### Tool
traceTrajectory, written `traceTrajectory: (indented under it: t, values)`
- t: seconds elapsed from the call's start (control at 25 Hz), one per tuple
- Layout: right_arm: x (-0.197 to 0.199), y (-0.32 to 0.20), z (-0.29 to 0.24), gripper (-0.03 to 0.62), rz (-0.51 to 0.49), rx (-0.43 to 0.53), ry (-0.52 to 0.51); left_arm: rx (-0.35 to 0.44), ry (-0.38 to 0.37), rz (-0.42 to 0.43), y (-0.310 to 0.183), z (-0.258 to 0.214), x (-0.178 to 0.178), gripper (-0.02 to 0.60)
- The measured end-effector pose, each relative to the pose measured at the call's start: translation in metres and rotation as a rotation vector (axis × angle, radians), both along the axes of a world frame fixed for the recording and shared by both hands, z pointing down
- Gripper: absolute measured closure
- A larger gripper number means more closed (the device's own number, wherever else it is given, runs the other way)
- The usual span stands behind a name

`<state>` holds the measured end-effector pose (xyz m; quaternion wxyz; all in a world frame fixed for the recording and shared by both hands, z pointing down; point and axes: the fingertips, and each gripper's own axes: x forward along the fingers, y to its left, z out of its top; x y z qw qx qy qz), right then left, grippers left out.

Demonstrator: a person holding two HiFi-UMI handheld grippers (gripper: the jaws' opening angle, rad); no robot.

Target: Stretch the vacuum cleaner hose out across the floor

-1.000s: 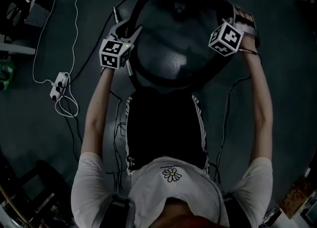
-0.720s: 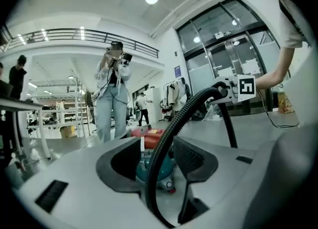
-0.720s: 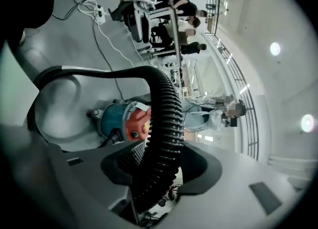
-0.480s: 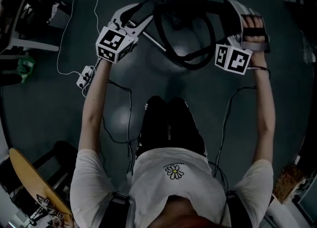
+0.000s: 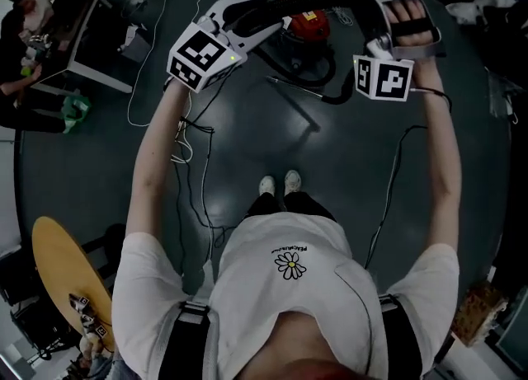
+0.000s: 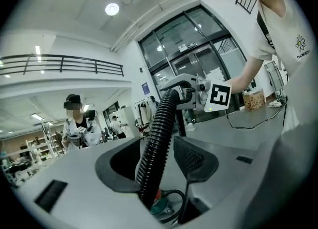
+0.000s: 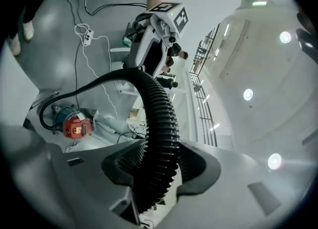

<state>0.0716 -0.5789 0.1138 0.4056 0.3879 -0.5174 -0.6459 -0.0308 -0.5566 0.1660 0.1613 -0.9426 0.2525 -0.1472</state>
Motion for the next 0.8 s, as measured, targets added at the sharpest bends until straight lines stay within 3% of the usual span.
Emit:
traceTrajectory:
  t: [0.16, 0.32, 0.4, 0.48, 0.56, 0.8]
  values:
    - [0.0, 0.022, -0.009, 0.385, -0.018, 0.023, 0.06, 0.031, -0.037, -0.01, 0.023, -0.017, -0.01, 0.387]
    - [-0.001, 0.045, -0.003, 0.385, -0.046, 0.029, 0.096, -0.081, -0.082, 0.06, 0.04, 0.003, -0.006, 0.387]
    - [0.0, 0.052, -0.007, 0.385, -0.039, 0.035, 0.075, -0.169, -0.032, 0.113, 0.048, 0.01, 0.004, 0.387]
    - [0.006, 0.059, -0.007, 0.385, -0.024, 0.045, 0.077, -0.253, 0.064, 0.15, 0.053, 0.012, 0.013, 0.387]
    - [0.012, 0.067, -0.006, 0.387, -0.01, 0.042, 0.078, -0.3, 0.121, 0.181, 0.058, 0.012, 0.021, 0.387]
    - [0.031, 0.079, -0.016, 0.387, 0.02, 0.056, 0.074, -0.176, 0.004, 0.191, 0.053, 0.005, 0.057, 0.387]
